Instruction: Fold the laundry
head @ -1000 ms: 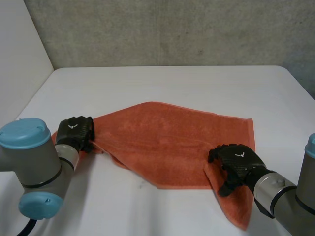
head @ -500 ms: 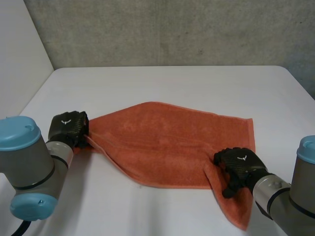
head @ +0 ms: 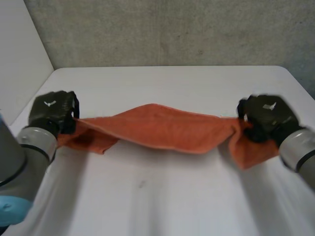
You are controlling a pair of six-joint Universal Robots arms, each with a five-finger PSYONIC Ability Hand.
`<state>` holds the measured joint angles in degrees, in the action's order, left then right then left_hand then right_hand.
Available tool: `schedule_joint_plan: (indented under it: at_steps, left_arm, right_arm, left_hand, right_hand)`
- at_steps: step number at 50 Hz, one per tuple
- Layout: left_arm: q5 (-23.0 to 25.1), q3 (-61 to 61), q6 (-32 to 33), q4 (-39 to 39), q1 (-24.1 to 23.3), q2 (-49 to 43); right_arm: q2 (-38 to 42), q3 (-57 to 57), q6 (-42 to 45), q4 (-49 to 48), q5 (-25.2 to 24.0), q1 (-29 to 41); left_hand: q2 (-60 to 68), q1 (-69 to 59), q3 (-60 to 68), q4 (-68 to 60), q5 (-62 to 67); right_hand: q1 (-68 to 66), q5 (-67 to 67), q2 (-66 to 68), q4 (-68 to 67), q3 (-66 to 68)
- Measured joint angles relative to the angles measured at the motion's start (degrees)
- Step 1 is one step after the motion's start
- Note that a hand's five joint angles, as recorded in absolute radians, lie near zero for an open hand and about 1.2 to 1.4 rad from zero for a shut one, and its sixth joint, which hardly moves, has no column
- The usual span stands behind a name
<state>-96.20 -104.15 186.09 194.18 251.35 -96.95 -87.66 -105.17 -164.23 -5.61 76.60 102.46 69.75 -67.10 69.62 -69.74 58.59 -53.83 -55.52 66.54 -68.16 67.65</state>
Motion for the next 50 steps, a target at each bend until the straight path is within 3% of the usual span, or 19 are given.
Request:
schedule_joint_plan:
  at_steps: [4,9,13,19,23,25,28,29,32,33,42,50]
  left_arm:
    - [1.15,0.1,-0.02,-4.16,0.01,5.36]
    - [3.35,0.17,0.01,-5.53,0.12,6.97]
    - [5.18,0.99,0.11,-4.91,0.37,2.62]
    - [5.53,5.83,0.16,-3.25,0.35,-9.57]
    - [5.31,10.53,0.19,-2.13,0.2,-17.22]
    - [5.2,12.1,0.19,-1.75,0.18,-19.29]
    - [4.96,15.98,0.17,-0.6,0.17,-23.46]
    - [4.93,16.53,0.17,-0.37,0.18,-23.94]
    - [4.82,18.37,0.15,0.86,0.25,-25.3]
    - [4.81,18.66,0.15,1.25,0.27,-25.46]
    - [4.85,17.95,0.15,2.84,0.37,-24.97]
    - [4.94,17.11,0.15,2.88,0.42,-24.74]
  right_arm:
    - [-1.28,5.72,0.96,6.45,-4.3,-3.29]
    - [3.31,12.89,2.08,12.38,-9.1,-5.11]
    - [13.65,21.83,3.34,17.31,-10.18,-5.01]
    - [28.19,34.8,5.87,22.74,-6.48,-3.71]
    - [38.78,45.65,7.57,24.72,-1.19,-2.3]
    - [40.85,48.03,7.76,24.83,0.2,-1.95]
    - [44.13,53.02,7.57,24.33,4.07,-1.03]
    - [44.32,53.58,7.37,24.09,4.68,-0.87]
    - [43.13,54.12,5.38,22.64,7.12,0.04]
    - [41.93,53.31,4.41,22.03,7.71,0.35]
    - [26.95,34.97,-0.25,13.54,8.25,2.19]
    - [17.84,17.87,1.55,2.9,6.66,2.52]
  left_hand:
    - [0.0,0.0,0.0,0.0,0.0]
    - [0.0,0.0,0.0,0.0,0.0]
    - [0.01,0.0,0.0,0.0,0.0]
    - [0.01,0.0,0.02,0.0,0.0]
    - [0.02,0.0,0.02,0.0,0.0]
    - [0.02,0.0,0.02,0.0,0.0]
    - [0.03,0.0,0.02,0.0,0.0]
    - [0.03,0.0,0.02,0.0,0.0]
    - [0.03,0.0,0.02,0.0,0.0]
    - [0.03,0.0,0.02,0.0,0.0]
    - [0.03,0.0,0.02,0.0,0.0]
    - [0.03,0.0,0.02,0.0,0.0]
  right_hand:
    - [0.0,-0.32,0.0,-0.01,0.09]
    - [0.0,-0.54,0.0,-0.02,0.19]
    - [0.0,-0.55,0.0,-0.02,0.2]
    - [0.0,-0.54,0.5,-0.02,0.23]
    - [0.0,-0.55,1.12,-0.02,0.24]
    - [0.0,-0.55,1.12,-0.02,0.24]
    - [9.14,11.38,-14.06,14.89,-14.48]
    - [12.22,14.68,-16.78,18.38,-17.96]
    - [31.82,39.76,-41.84,42.78,-42.26]
    - [33.15,41.79,-43.44,44.75,-44.41]
    - [35.21,44.91,-44.91,47.9,-47.05]
    - [35.0,43.57,-44.76,47.67,-46.89]
